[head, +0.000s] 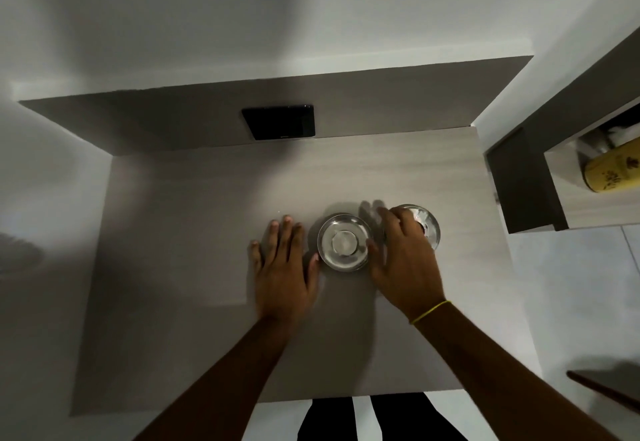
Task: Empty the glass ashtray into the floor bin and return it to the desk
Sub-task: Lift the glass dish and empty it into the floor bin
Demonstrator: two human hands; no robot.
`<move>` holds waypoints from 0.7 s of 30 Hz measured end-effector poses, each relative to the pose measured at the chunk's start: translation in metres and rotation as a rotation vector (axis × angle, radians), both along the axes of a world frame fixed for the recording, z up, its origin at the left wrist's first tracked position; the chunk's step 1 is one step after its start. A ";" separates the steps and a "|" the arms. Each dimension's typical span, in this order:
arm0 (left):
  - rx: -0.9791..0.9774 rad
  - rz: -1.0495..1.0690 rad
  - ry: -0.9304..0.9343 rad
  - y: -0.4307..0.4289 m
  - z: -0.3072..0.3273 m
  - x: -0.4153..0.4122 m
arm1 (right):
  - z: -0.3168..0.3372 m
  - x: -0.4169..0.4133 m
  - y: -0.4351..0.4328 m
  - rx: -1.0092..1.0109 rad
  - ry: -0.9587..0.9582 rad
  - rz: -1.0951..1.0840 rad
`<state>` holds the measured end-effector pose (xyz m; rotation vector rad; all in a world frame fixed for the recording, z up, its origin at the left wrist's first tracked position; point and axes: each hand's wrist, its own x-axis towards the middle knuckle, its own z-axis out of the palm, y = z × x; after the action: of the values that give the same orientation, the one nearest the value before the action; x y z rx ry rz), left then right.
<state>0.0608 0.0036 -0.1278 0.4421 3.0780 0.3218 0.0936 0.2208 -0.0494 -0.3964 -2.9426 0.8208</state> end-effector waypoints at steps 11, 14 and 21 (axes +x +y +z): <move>0.031 -0.026 -0.045 -0.002 0.000 -0.002 | -0.010 -0.028 -0.019 -0.247 -0.173 -0.105; 0.110 -0.099 -0.039 -0.006 0.002 0.009 | -0.004 -0.017 -0.004 -0.340 -0.103 -0.126; 0.163 -0.580 -0.084 0.062 0.015 0.097 | 0.014 0.059 0.061 -0.579 0.039 -0.327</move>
<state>0.1581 0.0659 -0.1133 1.2443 2.6852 0.5455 0.1525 0.2820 -0.0357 -0.8457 -2.4475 1.5827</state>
